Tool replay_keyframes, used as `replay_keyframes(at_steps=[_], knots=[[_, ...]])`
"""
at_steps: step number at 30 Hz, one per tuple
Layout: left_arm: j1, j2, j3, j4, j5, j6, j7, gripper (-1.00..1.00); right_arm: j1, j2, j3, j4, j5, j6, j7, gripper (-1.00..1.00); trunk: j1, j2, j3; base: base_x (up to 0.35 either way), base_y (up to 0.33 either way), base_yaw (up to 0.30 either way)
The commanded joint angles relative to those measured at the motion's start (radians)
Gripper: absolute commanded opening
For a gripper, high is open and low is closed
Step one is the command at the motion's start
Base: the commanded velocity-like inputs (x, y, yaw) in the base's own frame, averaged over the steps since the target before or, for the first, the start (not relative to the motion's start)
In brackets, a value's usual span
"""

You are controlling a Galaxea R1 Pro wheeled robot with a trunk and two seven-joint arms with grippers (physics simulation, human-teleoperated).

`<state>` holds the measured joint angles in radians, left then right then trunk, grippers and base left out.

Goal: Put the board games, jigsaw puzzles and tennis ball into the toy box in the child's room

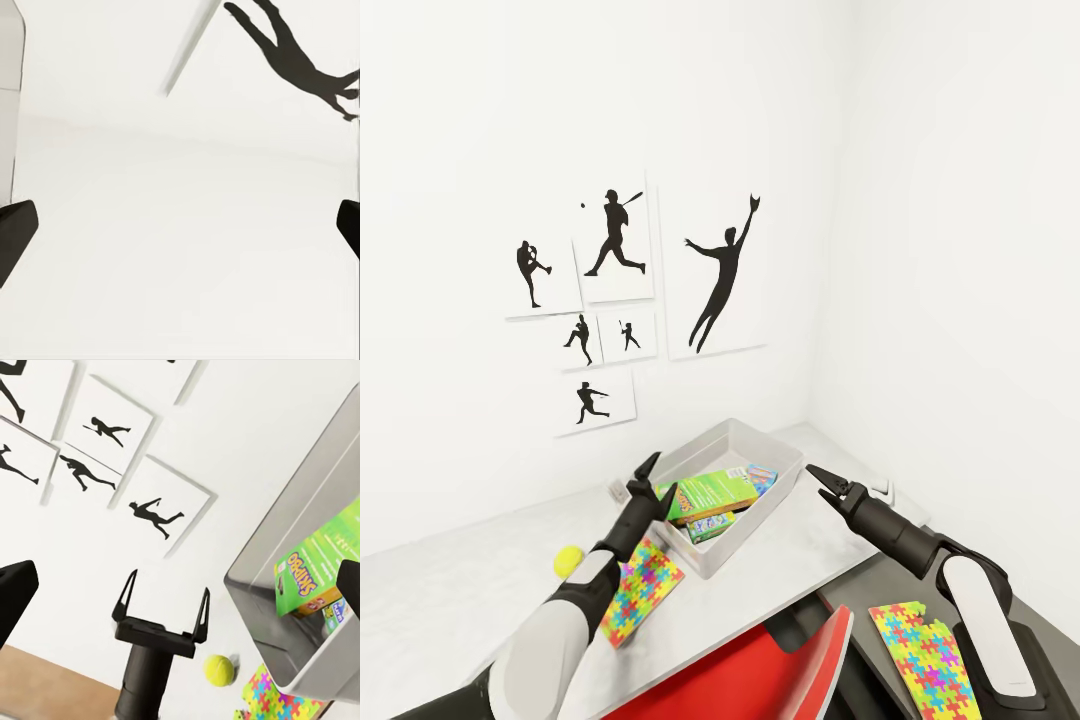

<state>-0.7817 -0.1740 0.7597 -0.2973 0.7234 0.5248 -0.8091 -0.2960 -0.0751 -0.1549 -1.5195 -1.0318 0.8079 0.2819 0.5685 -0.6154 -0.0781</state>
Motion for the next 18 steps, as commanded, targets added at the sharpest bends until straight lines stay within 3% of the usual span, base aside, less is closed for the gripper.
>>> replay_keyframes(at_steps=[1,4,5,7,8,10,11,14,16,18], knots=[[-0.001,0.0,-0.007,-0.016,0.003,0.03,0.002,1.0,-0.001,0.0,-0.002,0.0,0.003,0.005,0.005,1.0,0.0,-0.002,-0.002,0.0,0.0,0.0],[0.0,0.009,-0.063,-0.099,-0.01,0.138,0.005,1.0,0.0,0.001,-0.002,0.0,0.003,0.005,0.005,1.0,0.0,-0.002,-0.002,0.0,0.0,0.0],[0.002,0.02,-0.101,-0.149,-0.021,0.203,0.006,1.0,0.0,0.001,-0.001,0.0,0.004,0.005,0.005,1.0,0.0,-0.002,-0.002,0.0,0.0,0.0],[0.006,0.033,-0.144,-0.2,-0.035,0.271,0.007,1.0,0.0,0.001,-0.001,0.0,0.004,0.005,0.005,1.0,0.0,-0.002,-0.002,0.0,0.0,0.0],[0.01,0.046,-0.189,-0.252,-0.049,0.337,0.007,1.0,-0.001,0.002,-0.001,-0.001,0.004,0.005,0.005,1.0,0.0,-0.002,-0.002,0.0,0.0,0.0],[0.013,0.06,-0.234,-0.304,-0.06,0.393,0.007,1.0,-0.001,0.002,0.0,-0.001,0.004,0.005,0.005,1.0,0.0,-0.002,-0.002,0.0,0.0,0.0],[0.016,0.075,-0.278,-0.352,-0.068,0.437,0.007,1.0,-0.001,0.003,0.0,-0.001,0.004,0.004,0.005,1.0,0.0,-0.002,-0.002,0.0,0.0,0.0],[0.018,0.102,-0.341,-0.415,-0.074,0.478,0.007,1.0,-0.001,0.002,0.0,-0.001,0.004,0.004,0.005,1.0,0.0,-0.002,-0.002,0.0,0.0,0.0],[0.02,0.134,-0.406,-0.461,-0.077,0.499,0.006,1.0,-0.001,0.002,0.0,-0.001,0.004,0.004,0.005,1.0,0.0,-0.002,-0.002,0.0,0.0,0.0],[0.02,0.189,-0.49,-0.502,-0.079,0.512,0.0,1.0,-0.001,0.001,0.0,-0.002,0.004,0.004,0.005,1.0,0.0,-0.002,-0.002,0.0,0.0,0.0]])
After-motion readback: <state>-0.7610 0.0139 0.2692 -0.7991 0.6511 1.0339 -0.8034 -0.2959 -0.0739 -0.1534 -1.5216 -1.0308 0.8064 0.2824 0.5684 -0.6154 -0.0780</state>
